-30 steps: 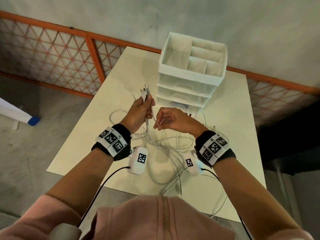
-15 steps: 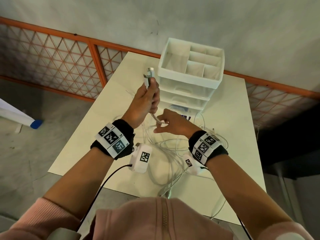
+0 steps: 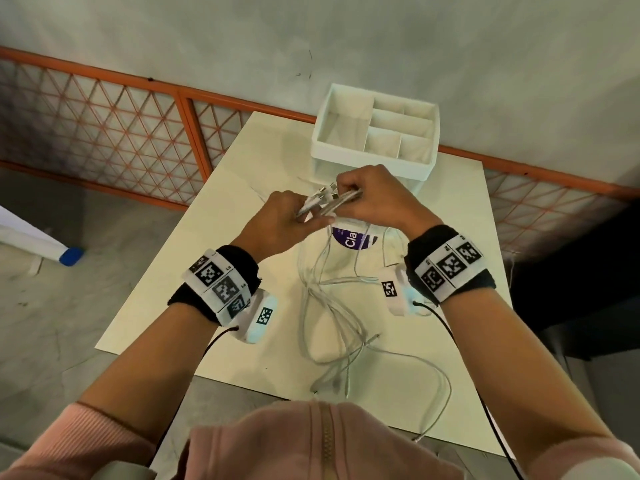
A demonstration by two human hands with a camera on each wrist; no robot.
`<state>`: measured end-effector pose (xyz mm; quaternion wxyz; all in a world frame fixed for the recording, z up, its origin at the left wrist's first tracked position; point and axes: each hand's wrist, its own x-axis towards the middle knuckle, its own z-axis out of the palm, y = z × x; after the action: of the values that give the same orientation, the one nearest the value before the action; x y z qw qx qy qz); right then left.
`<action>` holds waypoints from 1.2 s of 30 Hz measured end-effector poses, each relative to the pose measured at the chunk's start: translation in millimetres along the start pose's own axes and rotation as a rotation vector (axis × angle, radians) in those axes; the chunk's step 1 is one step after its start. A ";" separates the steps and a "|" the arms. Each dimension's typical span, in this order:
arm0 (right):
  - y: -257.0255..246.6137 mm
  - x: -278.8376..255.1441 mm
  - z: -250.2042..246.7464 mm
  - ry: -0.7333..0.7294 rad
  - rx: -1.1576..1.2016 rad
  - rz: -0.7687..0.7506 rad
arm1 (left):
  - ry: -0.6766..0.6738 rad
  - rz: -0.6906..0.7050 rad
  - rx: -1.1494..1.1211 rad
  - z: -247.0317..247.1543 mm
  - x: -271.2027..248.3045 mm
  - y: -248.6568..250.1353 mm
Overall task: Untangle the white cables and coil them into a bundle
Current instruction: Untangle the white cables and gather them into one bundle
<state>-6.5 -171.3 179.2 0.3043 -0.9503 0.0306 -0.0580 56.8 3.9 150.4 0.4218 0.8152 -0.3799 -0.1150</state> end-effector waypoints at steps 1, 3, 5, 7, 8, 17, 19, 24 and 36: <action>2.4 -0.8 0.4 0.023 0.045 0.010 | 0.038 0.037 0.029 -3.7 0.3 0.8; 12.2 -3.6 1.7 0.031 0.140 0.062 | 0.149 0.098 0.010 -14.3 0.1 2.8; 26.1 -7.7 6.8 -0.031 0.214 0.149 | 0.245 0.146 -0.062 -22.3 1.8 3.9; 39.7 -12.4 15.1 -0.087 0.243 0.229 | 0.323 0.168 -0.107 -24.0 2.8 5.5; 45.6 -13.9 19.7 -0.109 0.236 0.258 | 0.354 0.170 -0.112 -23.1 3.5 4.4; 74.8 -29.6 -10.3 -0.010 0.260 0.315 | 0.508 -0.139 -0.133 -29.4 7.4 -57.2; 61.7 -30.0 -30.8 0.021 0.375 0.274 | 0.415 -0.232 -0.035 -24.8 5.5 -70.4; 26.0 -22.9 -61.7 0.145 0.371 0.262 | 0.190 -0.280 0.107 0.2 -3.1 -77.5; 3.0 -12.1 -19.0 -0.248 -0.059 0.209 | -0.013 0.059 -0.379 8.4 14.5 -15.3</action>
<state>-21.0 -183.6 191.8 0.2823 -0.9503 0.0931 0.0927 70.4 -6.1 135.3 0.5686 0.7089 -0.3780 -0.1770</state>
